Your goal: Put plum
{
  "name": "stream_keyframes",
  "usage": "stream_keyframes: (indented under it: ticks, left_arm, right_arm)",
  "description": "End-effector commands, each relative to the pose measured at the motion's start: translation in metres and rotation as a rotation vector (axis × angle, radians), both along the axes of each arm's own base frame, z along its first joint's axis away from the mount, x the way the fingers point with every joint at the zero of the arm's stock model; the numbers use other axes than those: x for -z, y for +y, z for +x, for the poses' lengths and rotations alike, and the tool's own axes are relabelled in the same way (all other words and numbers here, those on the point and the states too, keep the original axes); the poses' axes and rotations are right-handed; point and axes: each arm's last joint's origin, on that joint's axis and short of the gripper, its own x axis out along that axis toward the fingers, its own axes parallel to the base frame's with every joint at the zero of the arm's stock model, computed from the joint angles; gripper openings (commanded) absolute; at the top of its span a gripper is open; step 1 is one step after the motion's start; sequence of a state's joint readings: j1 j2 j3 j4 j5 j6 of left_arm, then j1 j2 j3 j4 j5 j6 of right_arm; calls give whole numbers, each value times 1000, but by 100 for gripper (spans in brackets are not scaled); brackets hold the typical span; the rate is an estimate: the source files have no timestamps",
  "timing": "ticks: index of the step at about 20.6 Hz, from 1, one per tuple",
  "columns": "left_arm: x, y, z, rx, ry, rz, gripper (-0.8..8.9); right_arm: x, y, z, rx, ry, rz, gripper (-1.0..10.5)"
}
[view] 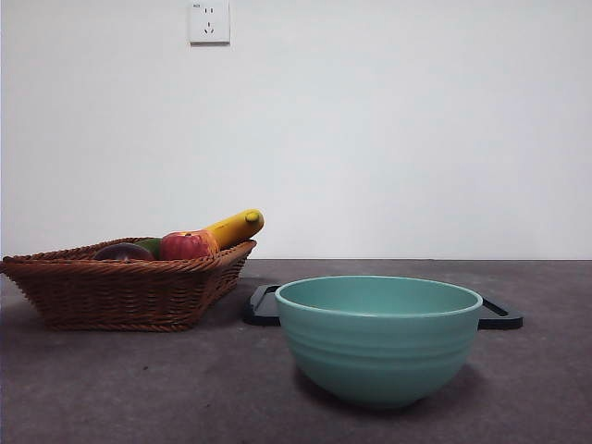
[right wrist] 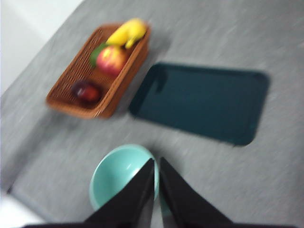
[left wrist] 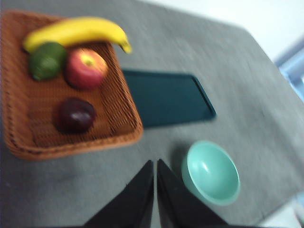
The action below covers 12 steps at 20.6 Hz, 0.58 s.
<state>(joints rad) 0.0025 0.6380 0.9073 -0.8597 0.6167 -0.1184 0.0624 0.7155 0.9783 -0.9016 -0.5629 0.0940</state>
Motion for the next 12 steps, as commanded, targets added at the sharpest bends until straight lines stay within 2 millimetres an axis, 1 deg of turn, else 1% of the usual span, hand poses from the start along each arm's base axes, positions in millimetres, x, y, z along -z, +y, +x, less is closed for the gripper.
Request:
stream_keyframes:
  ticks: [1,4,6,12]
  left_arm:
    - [-11,-3,5,100,-5,80,9]
    - [-18,-8,13,180,76,112,9]
    - [-19,-12,18,210,106,116,9]
    - [-17,-16,20,238,119,118,10]
  right_arm:
    - [-6,3,5,-94,1,-39,5]
    - [-6,9,10,-169,51,-63,5]
    - [-3,14,10,-207,73,-74,5]
    - [-2,19,9,-250,83,-83,5]
